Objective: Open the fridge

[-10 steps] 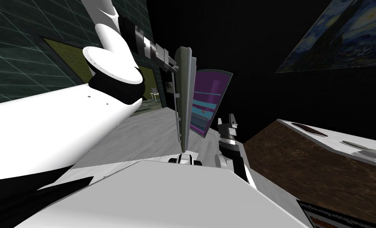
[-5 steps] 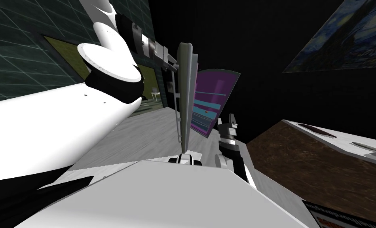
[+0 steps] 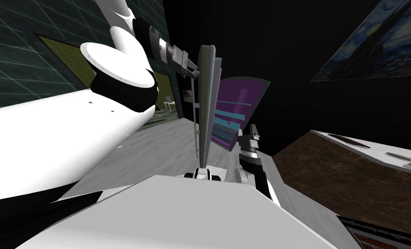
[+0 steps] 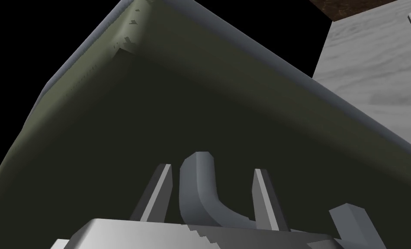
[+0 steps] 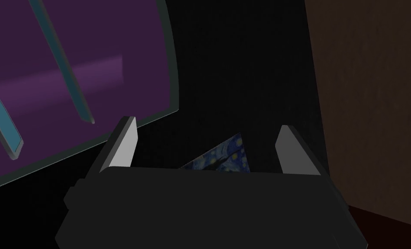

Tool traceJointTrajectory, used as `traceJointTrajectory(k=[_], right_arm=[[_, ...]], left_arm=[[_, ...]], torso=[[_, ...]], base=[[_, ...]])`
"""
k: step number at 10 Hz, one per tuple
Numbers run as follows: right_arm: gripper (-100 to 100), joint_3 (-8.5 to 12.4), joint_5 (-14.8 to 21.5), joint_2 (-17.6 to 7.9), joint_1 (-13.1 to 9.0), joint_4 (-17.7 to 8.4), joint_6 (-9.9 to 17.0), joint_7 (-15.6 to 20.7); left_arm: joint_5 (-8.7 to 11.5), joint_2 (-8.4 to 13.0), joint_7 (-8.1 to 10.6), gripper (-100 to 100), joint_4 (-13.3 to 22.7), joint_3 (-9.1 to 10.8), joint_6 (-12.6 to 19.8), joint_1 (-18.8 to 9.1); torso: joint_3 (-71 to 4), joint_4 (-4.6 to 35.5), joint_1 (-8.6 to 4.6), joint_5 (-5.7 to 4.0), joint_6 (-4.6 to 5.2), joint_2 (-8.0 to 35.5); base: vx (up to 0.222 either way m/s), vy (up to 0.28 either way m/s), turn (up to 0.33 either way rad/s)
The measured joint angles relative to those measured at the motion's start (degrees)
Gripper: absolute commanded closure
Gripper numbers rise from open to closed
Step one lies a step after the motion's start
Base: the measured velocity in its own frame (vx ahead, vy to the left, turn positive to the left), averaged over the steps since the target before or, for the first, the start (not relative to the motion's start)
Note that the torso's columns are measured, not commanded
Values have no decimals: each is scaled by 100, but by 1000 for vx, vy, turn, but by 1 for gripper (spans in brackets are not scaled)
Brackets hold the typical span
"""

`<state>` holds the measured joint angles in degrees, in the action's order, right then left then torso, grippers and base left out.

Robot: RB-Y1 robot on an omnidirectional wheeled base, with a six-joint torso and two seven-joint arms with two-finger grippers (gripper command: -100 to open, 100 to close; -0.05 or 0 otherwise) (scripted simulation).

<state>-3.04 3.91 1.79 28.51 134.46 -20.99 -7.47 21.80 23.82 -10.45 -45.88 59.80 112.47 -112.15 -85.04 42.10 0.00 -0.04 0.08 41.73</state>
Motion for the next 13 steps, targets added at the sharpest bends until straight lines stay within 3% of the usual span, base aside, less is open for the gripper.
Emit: traceJointTrajectory(k=[4,5,7,13], right_arm=[[0,-1,0,1,0,0,0,0],[0,-1,0,1,0,0,0,0],[0,-3,0,3,0,0,0,0],[0,-3,0,3,0,0,0,0]], left_arm=[[128,-113,-64,100,91,122,108,-75],[160,-150,-83,-100,119,155,123,-92],[96,-142,63,-100,116,175,173,-295],[-100,-139,476,-100,224,206,254,-790]], torso=[[3,-11,-26,-4,0,-1],[3,-12,-27,-9,5,-4],[26,2,-83,-29,7,28],[4,39,-16,-12,5,30]], base=[[50,288,-63],[55,138,-10],[47,-6,37],[36,14,5]])
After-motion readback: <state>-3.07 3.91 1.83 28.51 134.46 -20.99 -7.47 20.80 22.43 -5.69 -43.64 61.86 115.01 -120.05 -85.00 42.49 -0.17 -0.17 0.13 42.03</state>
